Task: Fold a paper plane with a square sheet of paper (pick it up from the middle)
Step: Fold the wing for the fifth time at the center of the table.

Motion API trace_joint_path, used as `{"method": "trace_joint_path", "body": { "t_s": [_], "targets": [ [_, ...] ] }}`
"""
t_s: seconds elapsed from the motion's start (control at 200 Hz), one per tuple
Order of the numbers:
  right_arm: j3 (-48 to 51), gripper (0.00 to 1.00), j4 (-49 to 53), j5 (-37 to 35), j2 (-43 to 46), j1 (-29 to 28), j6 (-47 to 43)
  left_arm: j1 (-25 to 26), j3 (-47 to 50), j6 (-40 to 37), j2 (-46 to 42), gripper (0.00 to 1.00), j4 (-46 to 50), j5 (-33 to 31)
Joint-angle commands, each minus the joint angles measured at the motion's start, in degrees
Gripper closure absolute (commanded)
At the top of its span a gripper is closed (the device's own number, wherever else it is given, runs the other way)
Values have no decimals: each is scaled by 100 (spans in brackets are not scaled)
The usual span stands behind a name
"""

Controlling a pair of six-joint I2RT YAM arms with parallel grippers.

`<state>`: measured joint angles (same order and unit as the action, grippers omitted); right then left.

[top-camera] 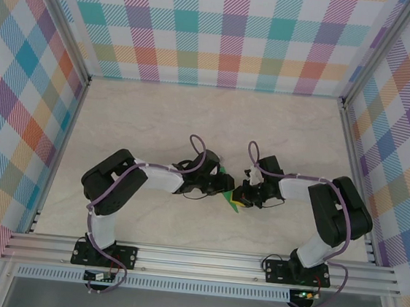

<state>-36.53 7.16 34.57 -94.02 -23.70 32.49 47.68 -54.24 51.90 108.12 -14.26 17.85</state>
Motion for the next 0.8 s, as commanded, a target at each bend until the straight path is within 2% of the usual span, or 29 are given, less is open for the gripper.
{"method": "trace_joint_path", "body": {
  "t_s": [0.0,0.105,0.435,0.66,0.795],
  "targets": [
    [287,92,541,-539,-213,-29,-22,-99,9,75,90,63,362,-496],
    [291,93,602,-576,-186,-29,-34,-225,123,26,40,63,354,-633],
    [286,94,677,-627,-174,-30,-56,-555,14,-356,30,62,486,-433],
    [291,94,670,-627,-170,-36,-63,-737,-287,-551,111,62,1090,-696],
    [300,94,664,-619,-151,-39,-72,-863,-306,-644,232,62,989,-605]
  ]
}}
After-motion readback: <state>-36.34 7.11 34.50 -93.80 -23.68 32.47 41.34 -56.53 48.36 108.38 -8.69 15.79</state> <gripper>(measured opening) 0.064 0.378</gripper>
